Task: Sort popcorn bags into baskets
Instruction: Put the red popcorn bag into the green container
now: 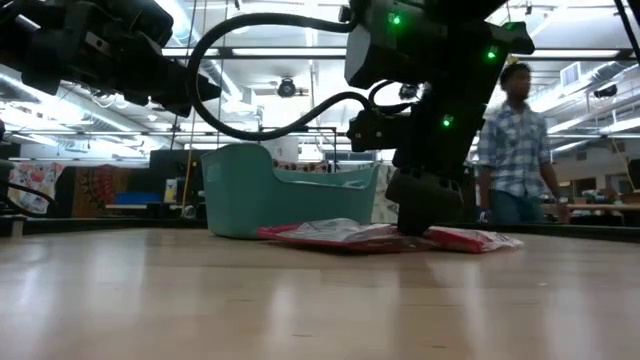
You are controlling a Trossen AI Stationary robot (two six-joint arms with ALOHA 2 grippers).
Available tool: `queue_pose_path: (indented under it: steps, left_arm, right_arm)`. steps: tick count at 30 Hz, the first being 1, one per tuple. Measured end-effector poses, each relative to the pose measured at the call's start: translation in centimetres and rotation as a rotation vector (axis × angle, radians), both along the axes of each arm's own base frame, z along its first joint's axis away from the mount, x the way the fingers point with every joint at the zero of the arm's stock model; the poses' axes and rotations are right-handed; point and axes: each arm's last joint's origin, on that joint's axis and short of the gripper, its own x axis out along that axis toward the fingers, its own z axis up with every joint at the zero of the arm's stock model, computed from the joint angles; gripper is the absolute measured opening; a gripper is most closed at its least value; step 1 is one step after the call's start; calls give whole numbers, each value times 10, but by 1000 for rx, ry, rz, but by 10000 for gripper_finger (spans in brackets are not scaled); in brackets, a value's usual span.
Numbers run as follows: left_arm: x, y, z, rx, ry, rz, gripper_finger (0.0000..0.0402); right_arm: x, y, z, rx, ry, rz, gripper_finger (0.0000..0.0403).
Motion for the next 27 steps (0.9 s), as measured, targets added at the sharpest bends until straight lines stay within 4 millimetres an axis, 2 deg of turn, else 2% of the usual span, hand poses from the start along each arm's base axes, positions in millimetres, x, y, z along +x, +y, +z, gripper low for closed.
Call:
queue_pose_path:
  steps: [5,9,18,27]
  left_arm:
    - [0,0,0,0,0,0,121]
    - [0,0,0,0,0,0,121]
    - [0,0,0,-17,1,3,121]
    - [0,0,0,-18,1,3,121]
  right_arm:
    - [-1,2,0,-2,7,8,42]
    - [0,4,7,8,36,14,15]
    - [15,9,35,23,22,18,10]
    - [23,9,67,-47,38,39,10]
